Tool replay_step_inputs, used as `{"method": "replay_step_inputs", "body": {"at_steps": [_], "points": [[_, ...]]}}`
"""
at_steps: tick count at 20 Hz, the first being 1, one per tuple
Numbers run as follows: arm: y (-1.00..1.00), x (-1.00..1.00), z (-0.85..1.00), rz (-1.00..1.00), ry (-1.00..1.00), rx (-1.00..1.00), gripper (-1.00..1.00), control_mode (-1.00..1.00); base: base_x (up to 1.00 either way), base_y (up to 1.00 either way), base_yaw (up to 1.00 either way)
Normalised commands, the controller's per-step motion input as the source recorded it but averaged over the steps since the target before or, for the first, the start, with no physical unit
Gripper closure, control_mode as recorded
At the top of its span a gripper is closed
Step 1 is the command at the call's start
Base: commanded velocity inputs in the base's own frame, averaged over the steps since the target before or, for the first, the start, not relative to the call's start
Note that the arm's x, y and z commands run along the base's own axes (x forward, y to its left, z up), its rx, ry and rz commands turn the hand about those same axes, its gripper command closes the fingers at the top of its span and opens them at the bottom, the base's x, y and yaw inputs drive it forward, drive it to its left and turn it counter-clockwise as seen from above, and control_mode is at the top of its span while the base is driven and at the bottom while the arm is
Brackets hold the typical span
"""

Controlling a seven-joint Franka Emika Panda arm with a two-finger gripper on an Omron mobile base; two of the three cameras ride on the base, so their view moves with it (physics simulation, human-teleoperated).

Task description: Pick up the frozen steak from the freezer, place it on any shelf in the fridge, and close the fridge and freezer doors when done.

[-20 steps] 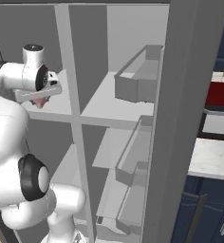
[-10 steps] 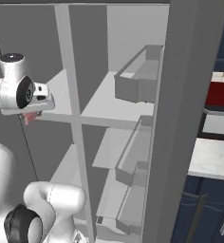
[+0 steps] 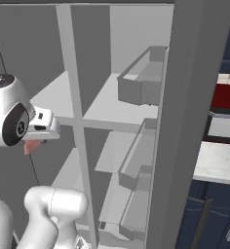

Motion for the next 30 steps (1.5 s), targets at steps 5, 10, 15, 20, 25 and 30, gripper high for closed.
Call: {"method": "replay_step_inputs", "body": {"at_steps": [5, 10, 15, 20, 25, 30], "points": [[-1.0, -0.52, 0.25, -0.31, 0.0, -0.01, 1.0, -1.0, 0.0, 0.0, 0.0], [-1.0, 0.17, 0.39, -0.29, 0.0, -0.07, 1.0, -1.0, 0.0, 0.0, 0.0], [-0.97, 0.91, 0.49, -0.14, -0.02, -0.07, 1.0, -1.0, 0.0, 0.0, 0.0], [-0.66, 0.92, 0.07, 0.11, -0.01, 0.0, 1.0, -1.0, 0.0, 0.0, 0.0], [-0.17, 0.82, -0.11, 0.24, -0.03, 0.0, 1.0, -1.0, 0.0, 0.0, 0.0], [0.0, 0.93, -0.2, 0.23, -0.07, 0.0, 1.0, -1.0, 0.0, 0.0, 0.0]]}}
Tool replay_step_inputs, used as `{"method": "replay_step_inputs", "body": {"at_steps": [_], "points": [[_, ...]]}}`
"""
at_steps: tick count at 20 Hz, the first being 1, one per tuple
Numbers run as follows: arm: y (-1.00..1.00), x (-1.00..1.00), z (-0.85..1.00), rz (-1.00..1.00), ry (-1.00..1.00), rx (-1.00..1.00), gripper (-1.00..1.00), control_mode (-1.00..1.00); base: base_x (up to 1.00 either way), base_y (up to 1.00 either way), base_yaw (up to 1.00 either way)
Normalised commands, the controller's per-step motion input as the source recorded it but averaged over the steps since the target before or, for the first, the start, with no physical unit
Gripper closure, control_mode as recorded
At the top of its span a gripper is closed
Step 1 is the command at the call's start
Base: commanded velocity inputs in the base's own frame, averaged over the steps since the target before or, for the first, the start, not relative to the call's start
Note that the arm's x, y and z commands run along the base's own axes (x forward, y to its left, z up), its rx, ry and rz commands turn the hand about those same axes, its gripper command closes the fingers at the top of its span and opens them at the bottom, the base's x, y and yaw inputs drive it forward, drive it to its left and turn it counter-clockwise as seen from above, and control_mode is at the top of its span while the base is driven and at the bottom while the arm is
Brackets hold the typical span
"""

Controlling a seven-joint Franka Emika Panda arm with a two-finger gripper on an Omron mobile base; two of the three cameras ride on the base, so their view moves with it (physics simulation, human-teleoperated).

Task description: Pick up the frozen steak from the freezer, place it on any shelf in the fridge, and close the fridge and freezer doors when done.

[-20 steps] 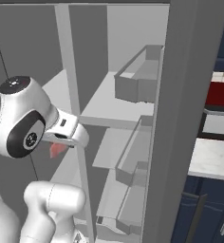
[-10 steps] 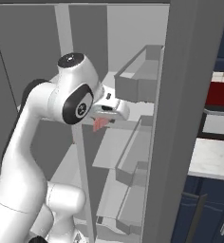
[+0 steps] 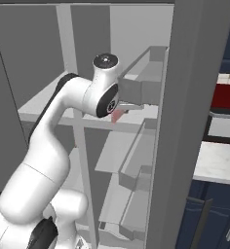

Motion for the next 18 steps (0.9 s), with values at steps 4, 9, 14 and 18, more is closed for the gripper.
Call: {"method": "replay_step_inputs", "body": {"at_steps": [4, 9, 14, 18], "points": [[-0.06, 0.98, -0.19, 0.18, 0.0, 0.0, 1.0, -1.0, 0.0, 0.0, 0.0], [-0.04, 1.0, -0.32, 0.15, 0.0, 0.0, 1.0, -1.0, 0.0, 0.0, 0.0], [0.0, 1.0, -0.36, 0.11, 0.0, 0.0, 1.0, -1.0, 0.0, 0.0, 0.0], [0.04, 0.83, -0.16, 0.03, 0.0, 0.0, -1.0, -1.0, 0.0, 0.0, 0.0]]}}
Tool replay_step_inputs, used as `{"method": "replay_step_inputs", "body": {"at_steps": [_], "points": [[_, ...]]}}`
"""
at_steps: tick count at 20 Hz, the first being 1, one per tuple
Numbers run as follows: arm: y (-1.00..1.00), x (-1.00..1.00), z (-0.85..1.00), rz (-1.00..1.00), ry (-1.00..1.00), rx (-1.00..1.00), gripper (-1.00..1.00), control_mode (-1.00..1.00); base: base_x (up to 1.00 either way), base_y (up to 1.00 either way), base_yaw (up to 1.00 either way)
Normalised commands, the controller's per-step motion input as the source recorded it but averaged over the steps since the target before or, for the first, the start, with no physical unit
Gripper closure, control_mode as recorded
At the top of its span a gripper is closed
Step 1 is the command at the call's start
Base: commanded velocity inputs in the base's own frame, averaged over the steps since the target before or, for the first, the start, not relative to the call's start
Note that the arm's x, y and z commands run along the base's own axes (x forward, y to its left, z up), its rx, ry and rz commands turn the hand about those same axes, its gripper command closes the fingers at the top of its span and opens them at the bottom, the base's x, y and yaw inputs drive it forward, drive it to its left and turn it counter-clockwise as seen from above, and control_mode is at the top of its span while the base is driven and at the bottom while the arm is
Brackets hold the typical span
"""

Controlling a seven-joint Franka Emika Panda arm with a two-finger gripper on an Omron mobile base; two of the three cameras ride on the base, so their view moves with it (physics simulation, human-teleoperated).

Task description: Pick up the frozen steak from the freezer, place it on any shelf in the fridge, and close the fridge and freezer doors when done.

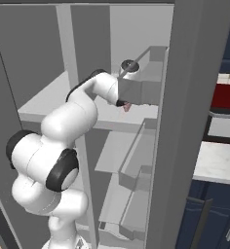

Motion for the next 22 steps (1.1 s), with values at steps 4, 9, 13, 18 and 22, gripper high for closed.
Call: {"method": "replay_step_inputs", "body": {"at_steps": [4, 9, 13, 18, 22], "points": [[0.06, 0.22, 0.01, -0.02, 0.01, 0.0, -1.0, -1.0, 0.0, 0.0, 0.0], [0.22, 0.03, 0.07, -0.04, 0.0, -0.05, -1.0, -1.0, 0.0, 0.0, 0.0], [0.53, -0.62, 0.09, -0.03, -0.06, -0.12, -1.0, -1.0, 0.0, 0.0, 0.0], [0.53, -1.0, 0.03, -0.1, -0.09, -0.08, -1.0, -1.0, 0.0, 0.0, 0.0], [0.06, -1.0, 0.0, -0.2, 0.0, 0.0, -1.0, -1.0, 0.0, 0.0, 0.0]]}}
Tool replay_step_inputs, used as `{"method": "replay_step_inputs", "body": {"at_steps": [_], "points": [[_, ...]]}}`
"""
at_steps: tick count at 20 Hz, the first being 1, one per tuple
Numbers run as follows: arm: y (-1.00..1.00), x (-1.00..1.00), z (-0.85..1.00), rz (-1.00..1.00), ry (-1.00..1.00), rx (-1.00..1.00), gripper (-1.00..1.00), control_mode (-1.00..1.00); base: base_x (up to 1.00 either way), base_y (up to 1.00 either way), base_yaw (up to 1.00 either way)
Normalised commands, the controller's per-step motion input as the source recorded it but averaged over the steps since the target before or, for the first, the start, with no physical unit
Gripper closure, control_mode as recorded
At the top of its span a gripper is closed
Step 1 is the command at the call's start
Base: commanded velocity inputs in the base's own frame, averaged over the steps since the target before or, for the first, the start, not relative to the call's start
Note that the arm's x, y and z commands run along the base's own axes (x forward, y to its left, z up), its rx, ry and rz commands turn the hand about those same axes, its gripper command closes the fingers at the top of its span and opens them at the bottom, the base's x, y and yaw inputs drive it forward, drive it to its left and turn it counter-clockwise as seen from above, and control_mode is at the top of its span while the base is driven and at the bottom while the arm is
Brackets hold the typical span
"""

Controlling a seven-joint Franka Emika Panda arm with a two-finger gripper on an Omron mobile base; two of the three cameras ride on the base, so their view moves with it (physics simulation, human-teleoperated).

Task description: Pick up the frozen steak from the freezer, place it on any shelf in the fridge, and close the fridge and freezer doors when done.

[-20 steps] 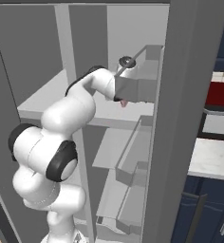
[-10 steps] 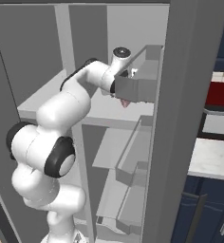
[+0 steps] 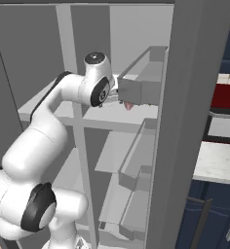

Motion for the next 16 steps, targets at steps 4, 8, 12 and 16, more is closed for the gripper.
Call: {"method": "replay_step_inputs", "body": {"at_steps": [4, 8, 12, 16], "points": [[0.08, -1.0, -0.14, -0.23, 0.0, 0.0, -1.0, -1.0, 0.0, 0.0, 0.0], [0.49, -1.0, -0.16, -0.26, 0.0, 0.02, -1.0, -1.0, 0.0, 0.0, 0.0], [0.91, -1.0, 0.0, -0.13, 0.0, 0.02, -1.0, -1.0, 0.0, 0.0, 0.0], [0.94, -0.57, 0.03, -0.03, 0.03, 0.03, -1.0, -1.0, 0.0, 0.0, 0.0]]}}
